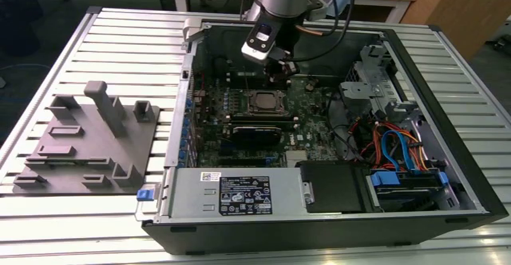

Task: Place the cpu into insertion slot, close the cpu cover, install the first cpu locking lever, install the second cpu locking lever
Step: 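Install the first cpu locking lever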

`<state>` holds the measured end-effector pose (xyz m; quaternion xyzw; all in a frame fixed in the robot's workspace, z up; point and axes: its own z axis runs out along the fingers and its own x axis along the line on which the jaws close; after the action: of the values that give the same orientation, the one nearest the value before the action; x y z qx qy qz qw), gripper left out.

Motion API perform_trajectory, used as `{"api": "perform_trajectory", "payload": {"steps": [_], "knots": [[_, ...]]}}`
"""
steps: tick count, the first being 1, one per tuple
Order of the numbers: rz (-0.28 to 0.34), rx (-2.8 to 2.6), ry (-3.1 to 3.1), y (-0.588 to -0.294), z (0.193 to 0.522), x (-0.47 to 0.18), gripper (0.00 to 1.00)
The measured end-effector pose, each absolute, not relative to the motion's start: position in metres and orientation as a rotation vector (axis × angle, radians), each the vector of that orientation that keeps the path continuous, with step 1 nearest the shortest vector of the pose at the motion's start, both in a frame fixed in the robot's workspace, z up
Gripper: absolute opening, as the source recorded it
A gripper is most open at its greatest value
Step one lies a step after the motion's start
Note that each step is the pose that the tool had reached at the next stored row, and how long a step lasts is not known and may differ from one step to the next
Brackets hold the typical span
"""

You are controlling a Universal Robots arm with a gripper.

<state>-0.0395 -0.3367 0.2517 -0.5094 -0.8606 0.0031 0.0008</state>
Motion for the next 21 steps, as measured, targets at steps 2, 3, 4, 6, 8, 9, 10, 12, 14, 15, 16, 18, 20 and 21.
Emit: {"api": "perform_trajectory", "payload": {"steps": [2,3,4,6,8,9,10,12,14,15,16,18,20,21], "knots": [[0.010,-1.551,-2.730,-0.3367,0.2517,-0.0395,0.10],[0.010,-1.527,-2.744,-0.3367,0.2517,-0.0395,0.10],[0.010,-1.504,-2.757,-0.3367,0.2517,-0.0395,0.10],[0.010,-1.461,-2.780,-0.3367,0.2517,-0.0395,0.10],[0.010,-1.421,-2.801,-0.3367,0.2517,-0.0395,0.10],[0.010,-1.410,-2.806,-0.3365,0.2516,-0.0396,0.10],[0.010,-1.403,-2.810,-0.3365,0.2516,-0.0396,0.10],[0.011,-1.401,-2.811,-0.3365,0.2516,-0.0396,0.10],[0.011,-1.400,-2.812,-0.3365,0.2517,-0.0396,0.10],[0.011,-1.400,-2.812,-0.3365,0.2517,-0.0396,0.10],[0.011,-1.400,-2.812,-0.3365,0.2517,-0.0396,0.10],[0.011,-1.400,-2.812,-0.3365,0.2517,-0.0396,0.10],[0.011,-1.400,-2.812,-0.3365,0.2517,-0.0396,0.10],[0.011,-1.400,-2.812,-0.3365,0.2517,-0.0396,0.10]]}}
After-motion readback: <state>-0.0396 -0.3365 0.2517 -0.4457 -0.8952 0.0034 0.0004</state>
